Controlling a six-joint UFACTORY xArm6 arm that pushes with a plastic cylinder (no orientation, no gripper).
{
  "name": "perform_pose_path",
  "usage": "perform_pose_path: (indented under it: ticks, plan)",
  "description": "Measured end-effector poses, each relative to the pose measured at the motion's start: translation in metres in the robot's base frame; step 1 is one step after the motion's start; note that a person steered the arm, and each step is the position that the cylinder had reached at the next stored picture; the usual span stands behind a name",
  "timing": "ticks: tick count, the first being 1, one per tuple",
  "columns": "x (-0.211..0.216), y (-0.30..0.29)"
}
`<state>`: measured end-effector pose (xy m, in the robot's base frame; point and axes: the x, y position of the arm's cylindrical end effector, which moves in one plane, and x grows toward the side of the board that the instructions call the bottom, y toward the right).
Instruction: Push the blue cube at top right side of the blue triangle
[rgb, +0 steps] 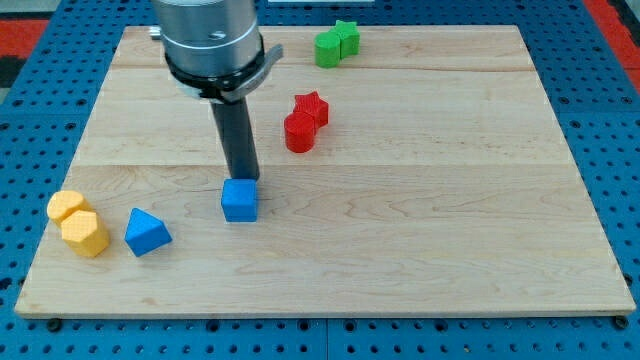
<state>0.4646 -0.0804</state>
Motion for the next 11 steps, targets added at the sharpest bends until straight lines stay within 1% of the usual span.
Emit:
perform_pose_path:
  ticks: [2,3,4,5,7,9,11]
  plan:
    - [0.011,0.037]
    - [0.029,0.034]
    - [0.041,0.016]
    - [0.043,-0.001]
    - [0.035,-0.008]
    - [0.031,-0.029]
    - [0.009,-0.060]
